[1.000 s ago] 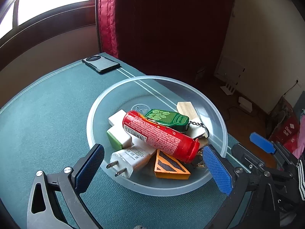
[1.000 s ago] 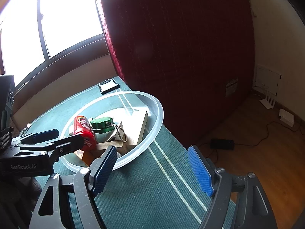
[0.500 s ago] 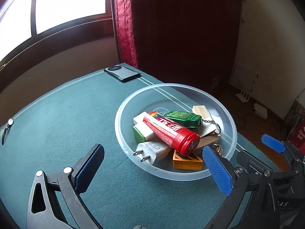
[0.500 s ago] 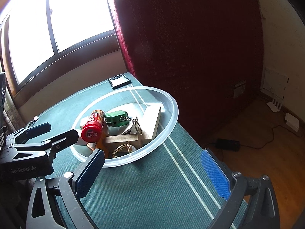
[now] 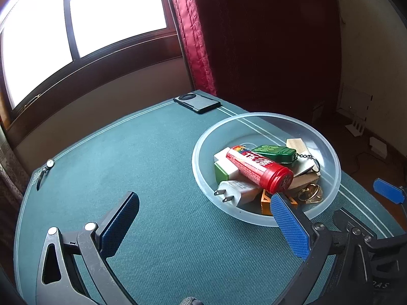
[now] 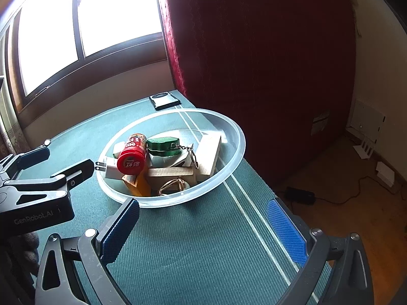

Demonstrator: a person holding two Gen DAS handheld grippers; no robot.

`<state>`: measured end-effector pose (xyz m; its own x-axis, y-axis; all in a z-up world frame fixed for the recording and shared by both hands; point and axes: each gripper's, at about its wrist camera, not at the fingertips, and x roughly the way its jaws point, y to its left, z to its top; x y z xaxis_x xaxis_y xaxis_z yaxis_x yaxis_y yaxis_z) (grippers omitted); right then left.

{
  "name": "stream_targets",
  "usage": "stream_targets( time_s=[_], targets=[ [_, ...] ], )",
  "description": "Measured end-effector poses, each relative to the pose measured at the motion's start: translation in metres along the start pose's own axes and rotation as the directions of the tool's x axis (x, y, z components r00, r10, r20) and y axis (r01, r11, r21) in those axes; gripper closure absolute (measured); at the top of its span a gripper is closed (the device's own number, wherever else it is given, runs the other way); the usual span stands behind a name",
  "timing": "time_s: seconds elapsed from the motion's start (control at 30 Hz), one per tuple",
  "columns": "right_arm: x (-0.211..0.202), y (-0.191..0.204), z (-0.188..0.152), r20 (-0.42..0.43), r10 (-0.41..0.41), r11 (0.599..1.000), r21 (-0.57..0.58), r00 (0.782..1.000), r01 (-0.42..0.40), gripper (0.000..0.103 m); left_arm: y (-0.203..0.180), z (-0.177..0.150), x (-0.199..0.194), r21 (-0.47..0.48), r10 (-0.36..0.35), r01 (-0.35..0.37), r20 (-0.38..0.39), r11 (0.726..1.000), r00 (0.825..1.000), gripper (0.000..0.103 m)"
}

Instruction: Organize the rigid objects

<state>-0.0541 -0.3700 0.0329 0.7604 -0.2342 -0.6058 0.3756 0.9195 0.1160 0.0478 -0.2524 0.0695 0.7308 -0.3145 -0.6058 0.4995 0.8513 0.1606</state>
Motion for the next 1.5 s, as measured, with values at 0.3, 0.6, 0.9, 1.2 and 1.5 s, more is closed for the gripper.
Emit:
stream_targets(
  time_s=[0.3, 0.6, 0.9, 1.2, 1.5],
  targets=[
    [-0.008, 0.002, 0.003, 0.021, -0.016, 1.000, -0.020, 1.000, 0.017, 0.000, 0.000, -0.004, -0.011, -0.005, 0.039, -0.039, -0.004, 0.999, 0.999, 0.000],
    [-0.011, 0.003, 0.007, 0.037, -0.025, 0.999, -0.035, 0.999, 0.026, 0.000, -0.002, -0.008, -0.019, 0.004, 0.084, -0.084, 0.005, 0.996, 0.996, 0.000],
    [-0.011, 0.008, 0.015, 0.050, -0.057, 0.995, -0.075, 0.997, 0.061, 0.000, -0.006, -0.013, -0.019, 0.008, 0.099, -0.099, 0.000, 0.995, 0.995, 0.000],
    [-0.006, 0.009, 0.019, 0.048, -0.097, 0.992, -0.079, 0.994, 0.100, 0.000, 0.002, -0.016, -0.013, -0.019, 0.089, -0.089, -0.009, 0.996, 0.996, 0.000],
    [-0.003, 0.020, 0.012, 0.033, -0.113, 0.986, -0.119, 0.993, 0.116, 0.000, 0.005, -0.026, -0.001, -0.032, 0.083, -0.084, -0.043, 0.996, 0.996, 0.000]
  ],
)
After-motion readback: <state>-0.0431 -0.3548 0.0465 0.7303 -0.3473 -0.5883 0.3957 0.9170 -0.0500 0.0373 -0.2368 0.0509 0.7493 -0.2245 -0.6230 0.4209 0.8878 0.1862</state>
